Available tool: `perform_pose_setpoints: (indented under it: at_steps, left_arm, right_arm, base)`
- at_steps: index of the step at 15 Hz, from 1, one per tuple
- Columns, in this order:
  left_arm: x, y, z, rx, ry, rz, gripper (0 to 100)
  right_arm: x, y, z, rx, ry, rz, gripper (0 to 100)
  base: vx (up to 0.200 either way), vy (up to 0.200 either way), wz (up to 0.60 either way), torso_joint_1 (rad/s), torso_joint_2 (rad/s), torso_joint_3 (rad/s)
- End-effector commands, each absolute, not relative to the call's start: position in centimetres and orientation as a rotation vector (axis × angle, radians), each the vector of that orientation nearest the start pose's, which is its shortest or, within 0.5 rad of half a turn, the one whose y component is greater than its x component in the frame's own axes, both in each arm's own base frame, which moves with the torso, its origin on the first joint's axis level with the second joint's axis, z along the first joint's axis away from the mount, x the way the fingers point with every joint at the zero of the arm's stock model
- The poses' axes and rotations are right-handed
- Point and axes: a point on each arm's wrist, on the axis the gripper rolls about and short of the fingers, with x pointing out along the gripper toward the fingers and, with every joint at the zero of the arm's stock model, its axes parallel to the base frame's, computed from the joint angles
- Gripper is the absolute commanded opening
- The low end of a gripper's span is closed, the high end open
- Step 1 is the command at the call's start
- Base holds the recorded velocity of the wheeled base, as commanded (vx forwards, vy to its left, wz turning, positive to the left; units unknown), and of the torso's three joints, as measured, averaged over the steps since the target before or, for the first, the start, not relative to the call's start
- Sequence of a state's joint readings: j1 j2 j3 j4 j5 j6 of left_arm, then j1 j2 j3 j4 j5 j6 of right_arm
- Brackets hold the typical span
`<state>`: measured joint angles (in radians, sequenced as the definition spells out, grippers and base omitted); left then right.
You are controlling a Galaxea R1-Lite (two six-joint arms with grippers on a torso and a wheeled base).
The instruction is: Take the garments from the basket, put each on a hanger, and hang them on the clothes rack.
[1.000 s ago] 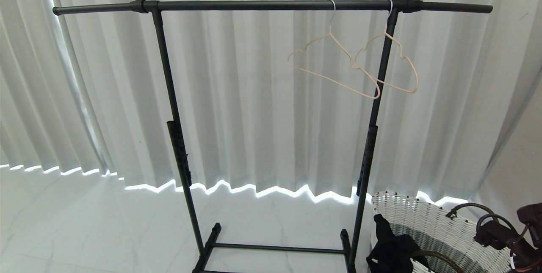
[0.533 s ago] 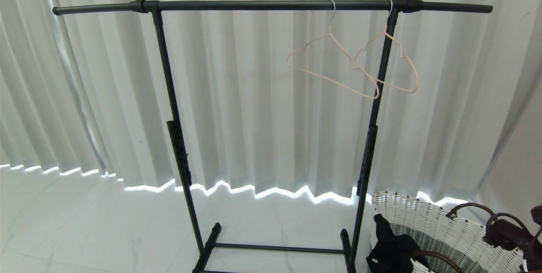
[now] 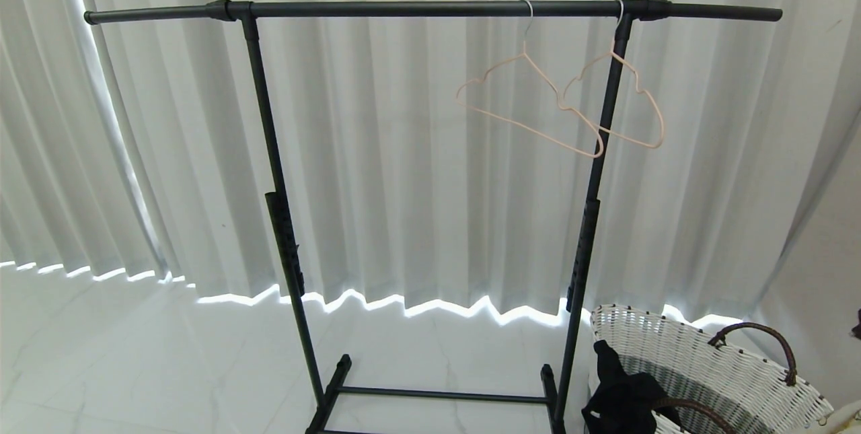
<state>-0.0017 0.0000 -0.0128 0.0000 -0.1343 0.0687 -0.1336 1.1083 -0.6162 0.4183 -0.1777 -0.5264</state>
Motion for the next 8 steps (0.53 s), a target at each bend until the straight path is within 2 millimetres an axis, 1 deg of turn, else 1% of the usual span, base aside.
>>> perform_pose_setpoints:
  at_steps: [1, 2, 5, 8]
  left_arm:
    - [-2.4, -0.3, 7.9, 0.070, -0.015, -0.136, 100]
    - [-2.4, -0.3, 7.9, 0.070, -0.015, -0.136, 100]
    - [-2.4, -0.3, 7.9, 0.070, -0.015, -0.136, 100]
    - [-2.4, -0.3, 7.9, 0.070, -0.015, -0.136, 100]
  right_arm:
    - [9.5, -1.5, 19.1, -0.521, 0.820, -0.069, 0]
    - [8.8, -1.1, 19.5, -0.536, 0.773, -0.050, 0]
    - [8.3, -0.5, 19.8, -0.564, 0.727, 0.006, 0]
    - [8.3, -0.1, 20.0, -0.580, 0.706, 0.042, 0]
  base:
    - [-0.200, 0.000, 0.00, -0.002, 0.00, 0.007]
    - [-0.200, 0.000, 0.00, 0.017, 0.00, -0.012]
    - [-0.200, 0.000, 0.00, -0.002, 0.00, 0.002]
    - [0.000, 0.000, 0.00, 0.000, 0.00, 0.000]
